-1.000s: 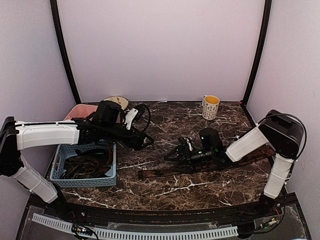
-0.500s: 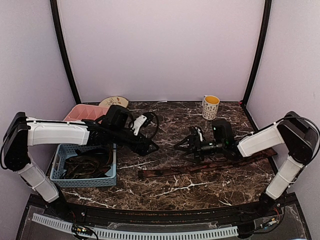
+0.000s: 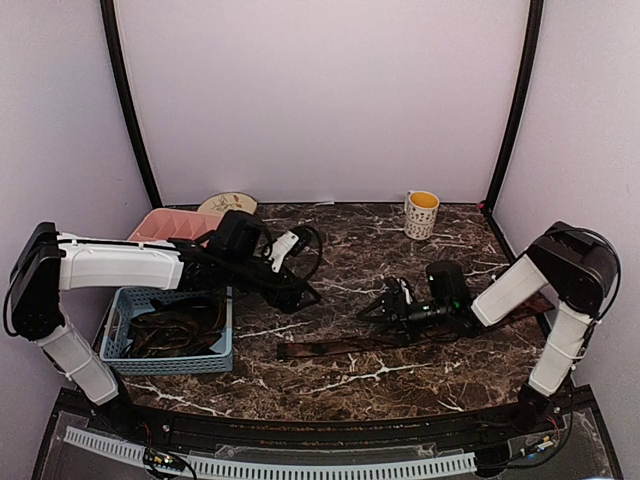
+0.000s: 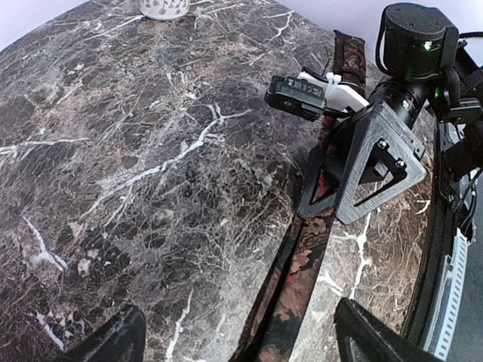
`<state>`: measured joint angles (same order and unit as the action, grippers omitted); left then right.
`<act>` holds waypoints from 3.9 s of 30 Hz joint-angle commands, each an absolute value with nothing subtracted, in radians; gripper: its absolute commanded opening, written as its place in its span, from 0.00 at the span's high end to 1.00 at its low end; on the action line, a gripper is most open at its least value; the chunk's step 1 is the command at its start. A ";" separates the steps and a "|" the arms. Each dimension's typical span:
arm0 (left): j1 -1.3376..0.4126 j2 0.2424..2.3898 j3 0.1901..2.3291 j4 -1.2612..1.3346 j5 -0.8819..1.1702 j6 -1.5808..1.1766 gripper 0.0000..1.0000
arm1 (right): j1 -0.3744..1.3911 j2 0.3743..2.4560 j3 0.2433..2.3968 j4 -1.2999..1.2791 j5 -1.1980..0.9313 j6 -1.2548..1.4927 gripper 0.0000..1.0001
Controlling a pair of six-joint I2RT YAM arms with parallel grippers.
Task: Roll the ties
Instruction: Smooth out the tie at the center of the board.
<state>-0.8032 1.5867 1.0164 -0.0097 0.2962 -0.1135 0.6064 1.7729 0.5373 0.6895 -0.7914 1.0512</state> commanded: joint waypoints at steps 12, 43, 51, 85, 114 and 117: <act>-0.987 1.802 1.127 -0.062 0.271 0.128 0.13 | 0.364 1.529 0.564 0.237 -0.768 0.782 0.14; -1.015 1.957 1.229 -0.030 0.285 0.209 0.33 | -0.276 1.178 0.344 -0.214 -0.453 0.617 0.13; -0.961 1.713 0.991 0.089 0.299 -0.070 0.28 | -0.128 1.132 0.432 -0.146 -0.652 0.618 0.19; -0.983 1.571 0.739 0.000 0.063 -0.945 0.59 | 0.907 1.756 0.848 0.137 -0.497 0.793 0.85; -1.016 1.417 0.726 0.252 0.185 -0.799 1.00 | 0.949 2.046 1.058 0.120 -0.478 0.836 0.96; -1.020 1.428 0.716 0.305 0.198 -0.809 1.00 | 0.950 2.052 1.070 0.141 -0.498 0.847 0.96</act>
